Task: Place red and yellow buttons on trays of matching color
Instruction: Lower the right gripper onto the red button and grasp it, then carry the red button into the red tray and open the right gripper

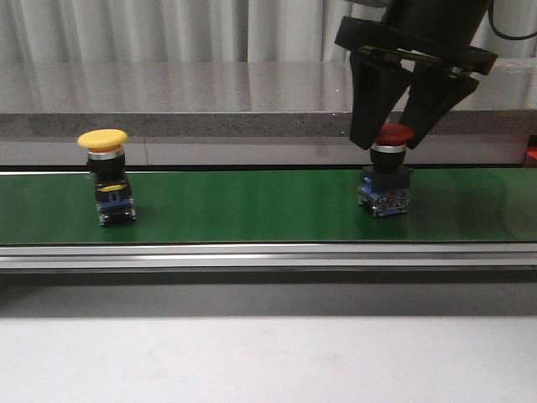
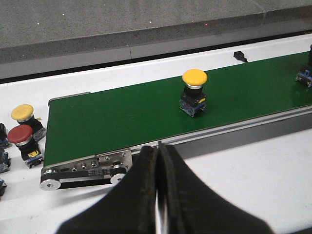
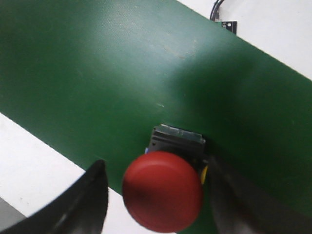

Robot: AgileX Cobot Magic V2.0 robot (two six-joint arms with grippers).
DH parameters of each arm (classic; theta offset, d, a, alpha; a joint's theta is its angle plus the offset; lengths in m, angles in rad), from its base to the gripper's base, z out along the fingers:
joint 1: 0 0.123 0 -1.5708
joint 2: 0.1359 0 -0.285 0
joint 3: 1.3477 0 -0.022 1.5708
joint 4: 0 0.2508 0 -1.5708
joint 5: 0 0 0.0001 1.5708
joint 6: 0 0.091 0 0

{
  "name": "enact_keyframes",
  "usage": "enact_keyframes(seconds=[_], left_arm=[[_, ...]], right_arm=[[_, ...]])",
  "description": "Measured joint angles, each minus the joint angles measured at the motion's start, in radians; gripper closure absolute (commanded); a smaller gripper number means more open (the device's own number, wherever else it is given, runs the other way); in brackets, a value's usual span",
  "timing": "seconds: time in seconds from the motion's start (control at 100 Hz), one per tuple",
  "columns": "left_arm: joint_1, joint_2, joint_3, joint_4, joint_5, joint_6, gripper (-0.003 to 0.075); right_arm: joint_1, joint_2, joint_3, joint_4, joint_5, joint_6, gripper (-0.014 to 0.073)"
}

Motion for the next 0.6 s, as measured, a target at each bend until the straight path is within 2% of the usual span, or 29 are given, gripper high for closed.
enact_keyframes(seconds=[0.08, 0.16, 0.42, 0.6], left_arm=[[0.000, 0.000, 0.000, 0.000, 0.000, 0.000, 0.0741], [0.000, 0.000, 0.000, 0.000, 0.000, 0.000, 0.0741], [0.000, 0.000, 0.000, 0.000, 0.000, 0.000, 0.0741], [0.000, 0.000, 0.000, 0.000, 0.000, 0.000, 0.0741]], right_arm=[[0.000, 0.002, 0.000, 0.000, -0.009, 0.000, 0.0350], [0.000, 0.002, 0.000, 0.000, -0.011, 0.000, 0.0392], [-0.014, -0.022, 0.000, -0.002, -0.017, 0.000, 0.0396], [-0.104, -0.105, 0.000, 0.000, -0.065, 0.000, 0.0397]])
